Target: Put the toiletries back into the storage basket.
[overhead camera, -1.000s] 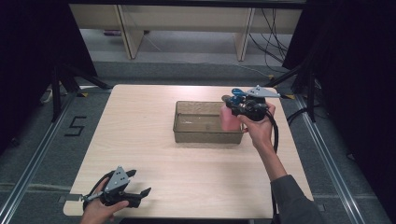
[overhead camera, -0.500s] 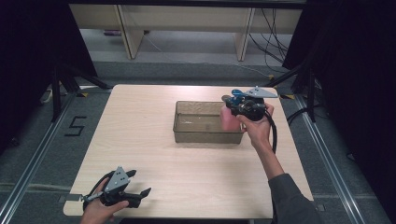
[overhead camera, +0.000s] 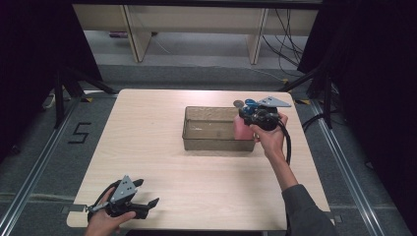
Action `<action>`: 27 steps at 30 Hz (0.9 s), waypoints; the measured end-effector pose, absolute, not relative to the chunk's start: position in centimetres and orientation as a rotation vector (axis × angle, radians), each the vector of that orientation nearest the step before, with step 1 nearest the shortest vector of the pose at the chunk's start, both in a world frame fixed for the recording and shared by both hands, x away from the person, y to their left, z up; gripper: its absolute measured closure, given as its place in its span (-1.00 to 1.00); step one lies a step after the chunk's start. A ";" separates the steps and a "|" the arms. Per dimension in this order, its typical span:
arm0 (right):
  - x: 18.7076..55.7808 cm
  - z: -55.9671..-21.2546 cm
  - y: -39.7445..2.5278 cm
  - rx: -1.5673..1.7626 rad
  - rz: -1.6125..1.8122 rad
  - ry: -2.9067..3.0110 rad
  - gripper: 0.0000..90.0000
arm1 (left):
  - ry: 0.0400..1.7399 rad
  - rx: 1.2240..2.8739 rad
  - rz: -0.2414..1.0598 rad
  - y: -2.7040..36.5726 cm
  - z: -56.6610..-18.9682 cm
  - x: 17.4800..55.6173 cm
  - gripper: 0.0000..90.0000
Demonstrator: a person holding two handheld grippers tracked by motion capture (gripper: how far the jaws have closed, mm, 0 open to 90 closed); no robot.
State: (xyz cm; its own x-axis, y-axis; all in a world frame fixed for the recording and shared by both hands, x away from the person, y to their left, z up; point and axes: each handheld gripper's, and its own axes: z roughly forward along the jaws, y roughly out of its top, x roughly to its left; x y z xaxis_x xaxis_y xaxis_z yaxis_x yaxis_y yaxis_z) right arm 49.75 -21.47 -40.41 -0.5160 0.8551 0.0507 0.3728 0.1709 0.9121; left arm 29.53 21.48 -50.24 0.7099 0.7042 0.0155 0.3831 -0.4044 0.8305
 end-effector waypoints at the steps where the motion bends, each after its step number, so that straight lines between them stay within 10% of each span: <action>1: 49.7 -40.5 -21.5 1.156 1.315 1.957 0.20 | 0.829 2.034 0.460 21.5 -50.2 29.6 -0.67; 27: 49.4 -42.5 -22.1 1.169 1.290 2.000 0.19 | 0.823 2.028 0.463 21.4 -50.3 29.6 -0.67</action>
State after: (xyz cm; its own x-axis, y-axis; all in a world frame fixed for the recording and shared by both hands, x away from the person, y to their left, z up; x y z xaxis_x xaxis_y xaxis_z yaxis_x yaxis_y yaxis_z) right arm 49.42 -22.12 -42.46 -0.5163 0.8550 0.0487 0.3971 0.1886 0.8982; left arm 29.57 21.45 -50.31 0.7119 0.7022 0.0139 0.3769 -0.3987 0.8360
